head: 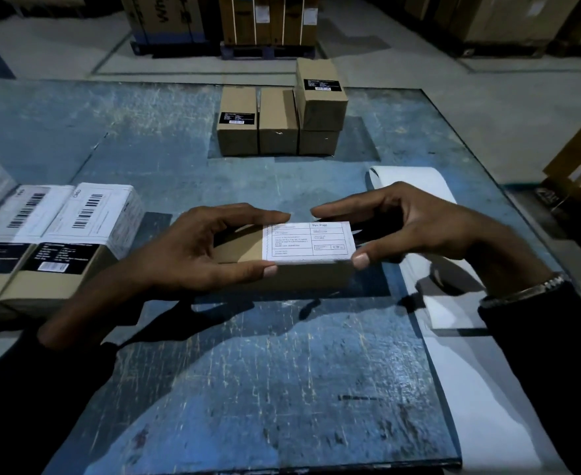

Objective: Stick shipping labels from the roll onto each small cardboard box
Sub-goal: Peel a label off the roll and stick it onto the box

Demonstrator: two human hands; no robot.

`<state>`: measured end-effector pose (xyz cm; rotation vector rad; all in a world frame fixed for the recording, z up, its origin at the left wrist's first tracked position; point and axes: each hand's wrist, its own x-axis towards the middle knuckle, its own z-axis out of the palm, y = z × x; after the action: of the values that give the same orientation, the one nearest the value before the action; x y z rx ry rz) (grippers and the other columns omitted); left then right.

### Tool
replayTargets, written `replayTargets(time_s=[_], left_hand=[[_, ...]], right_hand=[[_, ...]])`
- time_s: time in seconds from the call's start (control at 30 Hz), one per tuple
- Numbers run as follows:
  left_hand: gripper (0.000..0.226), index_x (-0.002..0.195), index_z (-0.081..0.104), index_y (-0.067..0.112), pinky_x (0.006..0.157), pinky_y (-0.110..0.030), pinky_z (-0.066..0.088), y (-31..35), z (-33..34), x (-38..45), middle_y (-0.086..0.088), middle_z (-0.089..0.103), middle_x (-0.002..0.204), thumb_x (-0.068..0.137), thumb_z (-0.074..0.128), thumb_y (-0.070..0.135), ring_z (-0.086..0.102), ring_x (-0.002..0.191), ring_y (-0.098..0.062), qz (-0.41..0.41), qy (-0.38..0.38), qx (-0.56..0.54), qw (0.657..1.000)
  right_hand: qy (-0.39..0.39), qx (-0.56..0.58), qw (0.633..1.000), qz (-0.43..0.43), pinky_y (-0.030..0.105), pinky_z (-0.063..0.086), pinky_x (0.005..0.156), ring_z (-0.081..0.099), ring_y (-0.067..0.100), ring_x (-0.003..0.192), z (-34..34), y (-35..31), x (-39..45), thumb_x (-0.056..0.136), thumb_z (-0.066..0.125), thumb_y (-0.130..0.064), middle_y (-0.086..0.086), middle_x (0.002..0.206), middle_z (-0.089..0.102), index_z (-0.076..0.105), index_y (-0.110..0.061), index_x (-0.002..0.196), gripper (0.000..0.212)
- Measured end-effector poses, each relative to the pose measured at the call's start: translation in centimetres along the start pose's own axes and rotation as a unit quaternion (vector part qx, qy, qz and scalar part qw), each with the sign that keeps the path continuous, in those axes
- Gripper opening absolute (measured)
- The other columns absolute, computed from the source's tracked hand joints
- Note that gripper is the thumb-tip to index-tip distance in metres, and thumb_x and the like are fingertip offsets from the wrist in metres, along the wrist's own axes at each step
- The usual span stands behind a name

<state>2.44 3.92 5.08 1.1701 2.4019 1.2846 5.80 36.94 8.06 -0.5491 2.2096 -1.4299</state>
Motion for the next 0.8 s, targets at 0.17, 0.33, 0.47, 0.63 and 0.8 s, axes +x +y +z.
replayTargets(time_s=[0.17, 0.33, 0.47, 0.63, 0.8], left_hand=[[0.061, 0.139, 0.068, 0.024, 0.102, -0.026, 0.056, -0.3, 0.4, 0.1, 0.016, 0.073, 0.133, 0.081, 0.086, 0.027, 0.068, 0.125, -0.009, 0.011, 0.016, 0.013, 1.0], [0.059, 0.136, 0.07, 0.023, 0.095, -0.015, 0.052, -0.3, 0.4, 0.2, 0.018, 0.074, 0.13, 0.081, 0.088, 0.028, 0.07, 0.122, -0.007, 0.01, 0.023, -0.001, 1.0], [0.057, 0.135, 0.071, 0.023, 0.096, -0.014, 0.051, -0.2, 0.3, 0.1, 0.017, 0.074, 0.13, 0.082, 0.092, 0.026, 0.069, 0.123, -0.009, -0.003, 0.02, -0.013, 1.0], [0.055, 0.135, 0.071, 0.02, 0.102, -0.019, 0.052, 0.1, 0.5, 0.0, 0.014, 0.074, 0.131, 0.083, 0.092, 0.024, 0.068, 0.126, -0.009, 0.002, 0.063, -0.029, 0.998], [0.063, 0.138, 0.069, 0.02, 0.1, -0.023, 0.057, 1.9, 2.1, 0.9, 0.015, 0.072, 0.135, 0.08, 0.094, 0.025, 0.062, 0.131, -0.005, 0.002, 0.205, -0.084, 0.975]], right_hand=[[0.104, -0.163, 0.979, -0.065, 0.039, 0.061, 0.094, 0.071, 0.003, 0.114, 4.1, -0.9, 1.8, 0.076, 0.093, -0.04, -0.019, 0.121, 0.077, 0.074, -0.029, 0.132, 0.06], [0.05, -0.13, 0.989, -0.05, 0.039, 0.06, 0.1, 0.069, 0.007, 0.121, 2.7, -0.3, 1.7, 0.082, 0.092, -0.021, -0.014, 0.132, 0.074, 0.066, -0.023, 0.144, 0.067], [-0.025, -0.069, 0.997, -0.017, 0.032, 0.051, 0.114, 0.061, 0.012, 0.136, 1.2, 0.0, 1.0, 0.084, 0.085, 0.002, -0.009, 0.144, 0.068, 0.056, -0.02, 0.152, 0.077], [0.03, -0.026, 0.999, -0.006, 0.033, 0.056, 0.107, 0.067, 0.013, 0.129, 0.6, 0.5, 0.9, 0.083, 0.084, -0.006, -0.006, 0.133, 0.075, 0.067, -0.018, 0.138, 0.059], [0.2, 0.152, 0.962, -0.11, 0.029, 0.059, 0.097, 0.069, 0.017, 0.125, 1.5, -0.9, 1.3, 0.085, 0.077, -0.015, -0.002, 0.129, 0.077, 0.069, -0.022, 0.134, 0.05]])
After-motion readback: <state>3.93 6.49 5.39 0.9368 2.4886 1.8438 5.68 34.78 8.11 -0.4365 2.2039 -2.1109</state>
